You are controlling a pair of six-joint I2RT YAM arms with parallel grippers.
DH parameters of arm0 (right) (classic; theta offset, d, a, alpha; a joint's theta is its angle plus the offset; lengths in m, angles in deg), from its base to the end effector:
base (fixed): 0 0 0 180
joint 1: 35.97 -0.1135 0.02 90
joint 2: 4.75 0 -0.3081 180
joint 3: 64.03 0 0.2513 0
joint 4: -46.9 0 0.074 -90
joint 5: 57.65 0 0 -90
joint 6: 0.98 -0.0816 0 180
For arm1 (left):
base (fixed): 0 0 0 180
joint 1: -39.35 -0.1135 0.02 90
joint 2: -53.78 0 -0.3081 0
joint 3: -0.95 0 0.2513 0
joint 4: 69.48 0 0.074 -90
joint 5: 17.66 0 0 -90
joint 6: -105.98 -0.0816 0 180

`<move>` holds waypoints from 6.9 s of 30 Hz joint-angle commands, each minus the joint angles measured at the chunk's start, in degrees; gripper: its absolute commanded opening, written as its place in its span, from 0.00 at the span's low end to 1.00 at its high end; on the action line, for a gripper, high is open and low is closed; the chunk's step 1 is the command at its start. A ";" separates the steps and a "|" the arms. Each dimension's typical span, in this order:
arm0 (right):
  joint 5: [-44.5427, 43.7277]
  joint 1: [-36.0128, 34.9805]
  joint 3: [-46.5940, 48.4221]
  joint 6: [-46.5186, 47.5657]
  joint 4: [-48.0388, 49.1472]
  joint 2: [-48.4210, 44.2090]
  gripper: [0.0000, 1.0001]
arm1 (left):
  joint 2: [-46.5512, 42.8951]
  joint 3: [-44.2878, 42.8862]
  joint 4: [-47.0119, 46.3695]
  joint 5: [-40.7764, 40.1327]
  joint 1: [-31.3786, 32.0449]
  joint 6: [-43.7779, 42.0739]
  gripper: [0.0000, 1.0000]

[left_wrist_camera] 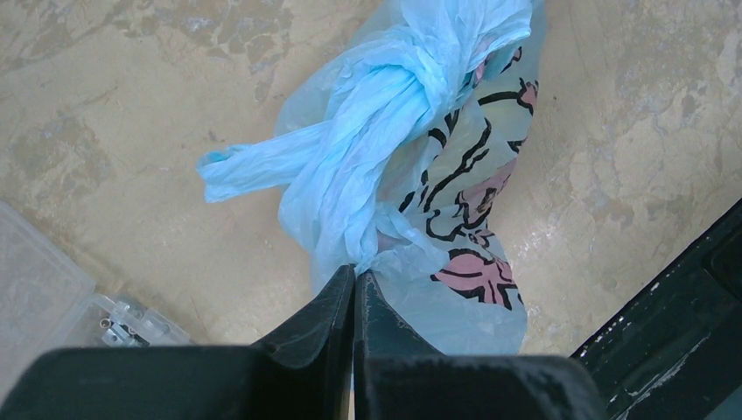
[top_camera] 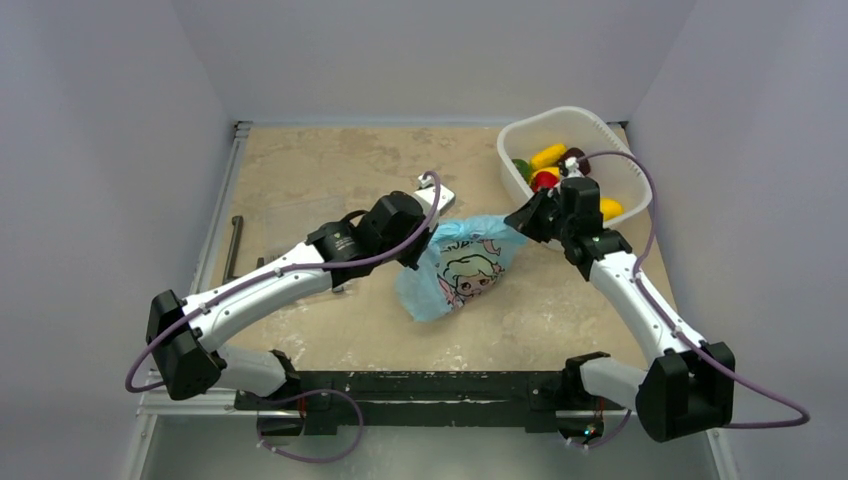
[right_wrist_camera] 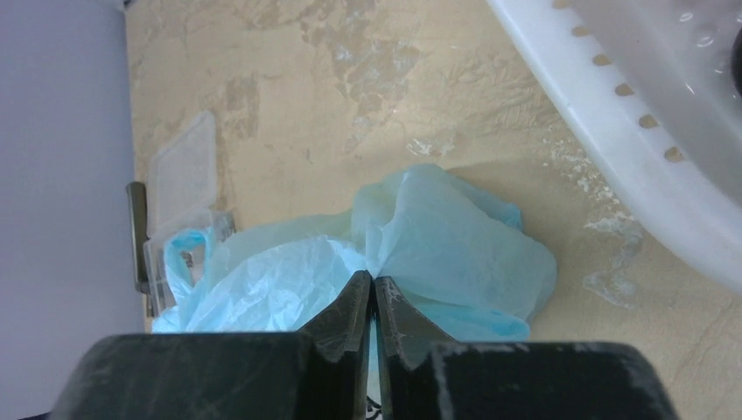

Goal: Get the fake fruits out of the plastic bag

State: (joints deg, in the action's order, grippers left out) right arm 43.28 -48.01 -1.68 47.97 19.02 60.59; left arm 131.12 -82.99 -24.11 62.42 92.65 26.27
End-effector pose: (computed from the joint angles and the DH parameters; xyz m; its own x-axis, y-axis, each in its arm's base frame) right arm 0.2654 0.0724 0.3013 -0.6175 0.5276 -0.5834 0.0551 0.7689 0.6371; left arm 0.2040 -0.2502 0.3463 -0.4950 0.3696 -0.7864 0.6313 0.7749 -0.0331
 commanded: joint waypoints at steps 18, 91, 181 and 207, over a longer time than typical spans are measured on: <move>1.78 -13.25 4.50 3.90 -7.50 -8.91 0.75 | 1.50 -1.77 1.05 -0.11 0.62 -1.40 0.00; 22.35 -12.44 10.06 7.09 -0.94 4.30 0.00 | -6.48 2.11 -5.30 2.31 1.63 -5.01 0.69; 20.43 -17.13 28.41 13.97 -8.81 14.63 0.57 | -23.18 4.86 4.66 4.64 -1.62 26.70 0.21; 9.07 -30.76 11.57 -11.34 15.94 14.17 0.42 | -26.55 12.20 0.79 8.77 -1.50 30.67 0.00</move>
State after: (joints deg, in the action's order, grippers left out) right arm 54.30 -78.63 9.12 39.70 28.09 73.80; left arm 106.25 -71.71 -21.38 70.23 91.38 55.60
